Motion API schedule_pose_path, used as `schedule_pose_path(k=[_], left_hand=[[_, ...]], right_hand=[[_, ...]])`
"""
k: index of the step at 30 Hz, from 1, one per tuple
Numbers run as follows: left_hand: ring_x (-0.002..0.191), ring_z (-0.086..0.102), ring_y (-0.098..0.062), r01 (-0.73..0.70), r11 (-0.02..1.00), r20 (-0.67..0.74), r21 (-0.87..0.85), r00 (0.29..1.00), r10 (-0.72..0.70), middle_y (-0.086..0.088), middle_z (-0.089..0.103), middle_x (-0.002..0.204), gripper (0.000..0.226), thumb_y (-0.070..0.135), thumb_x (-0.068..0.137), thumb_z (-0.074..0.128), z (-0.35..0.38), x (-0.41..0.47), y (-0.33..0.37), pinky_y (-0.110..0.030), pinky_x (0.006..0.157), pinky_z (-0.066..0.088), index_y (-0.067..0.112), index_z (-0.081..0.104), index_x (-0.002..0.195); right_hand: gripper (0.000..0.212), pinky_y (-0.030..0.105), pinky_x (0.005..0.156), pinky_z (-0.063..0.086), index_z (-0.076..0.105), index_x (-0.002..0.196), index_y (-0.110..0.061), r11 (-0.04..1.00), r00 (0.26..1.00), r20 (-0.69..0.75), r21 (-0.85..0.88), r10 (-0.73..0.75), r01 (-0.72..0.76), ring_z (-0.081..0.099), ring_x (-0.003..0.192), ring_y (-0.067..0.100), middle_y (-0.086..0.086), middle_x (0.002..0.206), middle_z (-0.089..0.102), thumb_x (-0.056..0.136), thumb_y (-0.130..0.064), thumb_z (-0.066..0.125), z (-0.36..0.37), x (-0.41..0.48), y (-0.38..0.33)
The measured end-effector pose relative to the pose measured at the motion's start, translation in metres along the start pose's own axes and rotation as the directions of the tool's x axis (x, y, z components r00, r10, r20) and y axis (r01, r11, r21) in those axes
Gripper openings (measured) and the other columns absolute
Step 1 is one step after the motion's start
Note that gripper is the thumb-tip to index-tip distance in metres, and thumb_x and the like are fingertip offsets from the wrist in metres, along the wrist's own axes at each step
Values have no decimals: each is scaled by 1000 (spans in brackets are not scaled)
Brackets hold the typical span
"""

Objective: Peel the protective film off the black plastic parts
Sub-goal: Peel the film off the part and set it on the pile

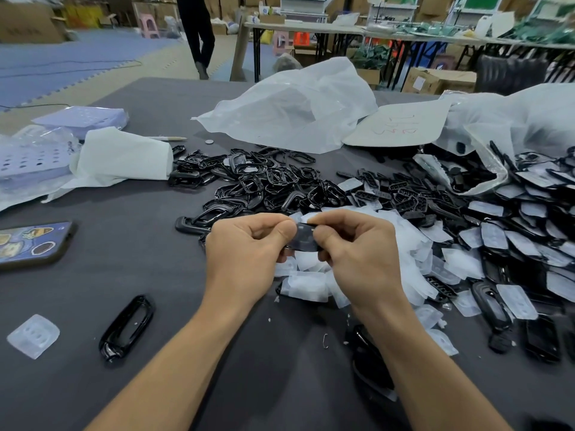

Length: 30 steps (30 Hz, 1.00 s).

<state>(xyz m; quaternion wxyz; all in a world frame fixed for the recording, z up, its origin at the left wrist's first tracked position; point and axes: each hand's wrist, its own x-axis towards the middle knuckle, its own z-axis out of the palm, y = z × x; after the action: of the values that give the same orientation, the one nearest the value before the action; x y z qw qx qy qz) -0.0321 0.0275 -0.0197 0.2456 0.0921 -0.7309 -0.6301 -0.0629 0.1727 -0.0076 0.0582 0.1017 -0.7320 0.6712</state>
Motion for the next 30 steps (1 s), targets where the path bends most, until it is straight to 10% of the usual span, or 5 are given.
schedule_pose_path(k=[21, 30], left_hand=[[58, 75, -20, 161, 986, 88, -40, 984, -157, -6, 78, 70, 39, -5, 84, 77, 0, 1, 3, -25, 57, 60, 31, 83, 70], [68, 76, -24, 325, 937, 218, -131, 931, -292, -16, 79, 82, 23, 22, 79, 63, -7, 5, 4, -31, 65, 58, 17, 84, 85]], right_hand=[[35, 28, 64, 53, 77, 73, -26, 998, 999, 9, -37, 44, -43, 63, 63, 6, -6, 69, 74, 85, 6, 69, -2, 8, 6], [35, 21, 55, 46, 80, 75, -24, 992, 996, 44, 101, 74, -78, 55, 54, 10, -3, 64, 69, 86, 7, 68, -3, 12, 9]])
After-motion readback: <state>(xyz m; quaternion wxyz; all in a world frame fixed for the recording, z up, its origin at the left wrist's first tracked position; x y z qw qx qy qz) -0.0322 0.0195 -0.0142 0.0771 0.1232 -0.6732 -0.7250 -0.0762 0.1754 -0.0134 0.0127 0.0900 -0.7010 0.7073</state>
